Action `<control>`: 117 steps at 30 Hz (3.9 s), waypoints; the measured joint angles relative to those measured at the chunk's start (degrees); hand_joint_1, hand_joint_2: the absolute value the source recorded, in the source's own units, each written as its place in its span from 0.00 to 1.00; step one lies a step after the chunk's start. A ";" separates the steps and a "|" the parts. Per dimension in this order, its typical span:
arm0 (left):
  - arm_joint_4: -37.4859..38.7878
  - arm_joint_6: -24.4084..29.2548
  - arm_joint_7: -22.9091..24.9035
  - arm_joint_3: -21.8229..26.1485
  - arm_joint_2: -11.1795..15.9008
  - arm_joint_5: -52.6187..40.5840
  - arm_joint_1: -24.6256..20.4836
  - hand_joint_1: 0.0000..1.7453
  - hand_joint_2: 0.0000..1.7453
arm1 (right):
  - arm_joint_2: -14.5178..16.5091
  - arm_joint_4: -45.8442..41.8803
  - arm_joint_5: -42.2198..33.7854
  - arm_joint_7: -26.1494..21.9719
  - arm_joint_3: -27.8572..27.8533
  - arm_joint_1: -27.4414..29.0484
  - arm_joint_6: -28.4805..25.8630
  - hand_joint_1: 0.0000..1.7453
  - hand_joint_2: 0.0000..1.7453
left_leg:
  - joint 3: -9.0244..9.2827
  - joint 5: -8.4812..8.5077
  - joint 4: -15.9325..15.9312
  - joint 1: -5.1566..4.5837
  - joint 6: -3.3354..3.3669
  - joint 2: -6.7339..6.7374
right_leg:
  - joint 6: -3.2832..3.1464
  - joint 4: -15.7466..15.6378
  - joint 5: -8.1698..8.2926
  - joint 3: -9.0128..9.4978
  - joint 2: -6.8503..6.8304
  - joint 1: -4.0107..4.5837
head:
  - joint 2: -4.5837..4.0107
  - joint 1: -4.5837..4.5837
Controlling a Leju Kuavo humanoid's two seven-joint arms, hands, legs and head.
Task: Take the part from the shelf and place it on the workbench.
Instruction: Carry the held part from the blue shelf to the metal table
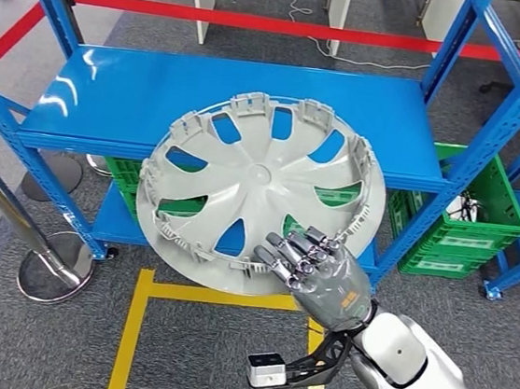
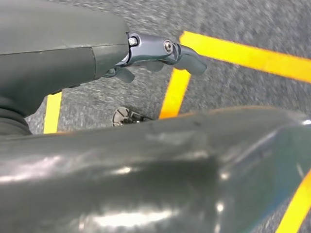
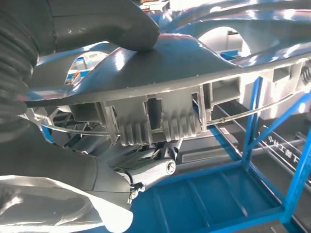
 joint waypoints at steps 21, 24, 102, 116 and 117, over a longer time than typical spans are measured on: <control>0.01 0.33 -0.02 -0.04 0.00 -0.21 -0.07 0.00 0.00 | -0.79 0.77 1.12 1.87 1.58 0.13 0.00 1.00 1.00 | 2.19 1.35 -3.01 -0.11 2.35 1.45 | 1.94 16.63 -6.57 -8.46 -2.22 -0.02 | 0.00 -0.29; 0.02 0.43 -0.02 -0.08 -0.04 -0.26 -0.14 0.00 0.00 | -0.91 0.84 1.20 2.24 1.96 0.07 0.00 1.00 1.00 | 1.92 1.27 -2.29 -0.08 2.05 -1.04 | 1.58 5.50 -0.89 -3.22 0.70 -0.35 | 0.00 -0.31; 0.05 2.63 -0.62 0.50 0.00 1.63 1.05 0.00 0.00 | 4.48 3.77 -4.00 -2.28 7.63 -5.47 -0.04 1.00 1.00 | -0.74 1.60 0.67 -0.89 0.30 8.84 | 0.35 3.29 -1.93 -1.25 -8.57 0.46 | 0.00 -2.11; 0.05 3.18 -0.64 0.14 -0.10 0.48 0.82 0.00 0.00 | 4.79 5.08 -4.50 -2.40 8.33 -6.21 -0.05 1.00 1.00 | -0.11 1.58 -0.63 -0.16 1.59 -1.72 | 2.06 6.92 -0.20 -6.05 0.80 -0.55 | -0.01 -1.63; 0.05 3.16 -0.55 0.14 -0.02 0.49 0.85 0.00 0.00 | 4.81 5.13 -4.59 -2.52 8.34 -6.26 -0.05 1.00 1.00 | -0.37 1.51 -0.38 -0.06 1.24 -2.43 | 1.97 4.80 0.38 -5.05 1.76 -0.64 | -0.01 -1.63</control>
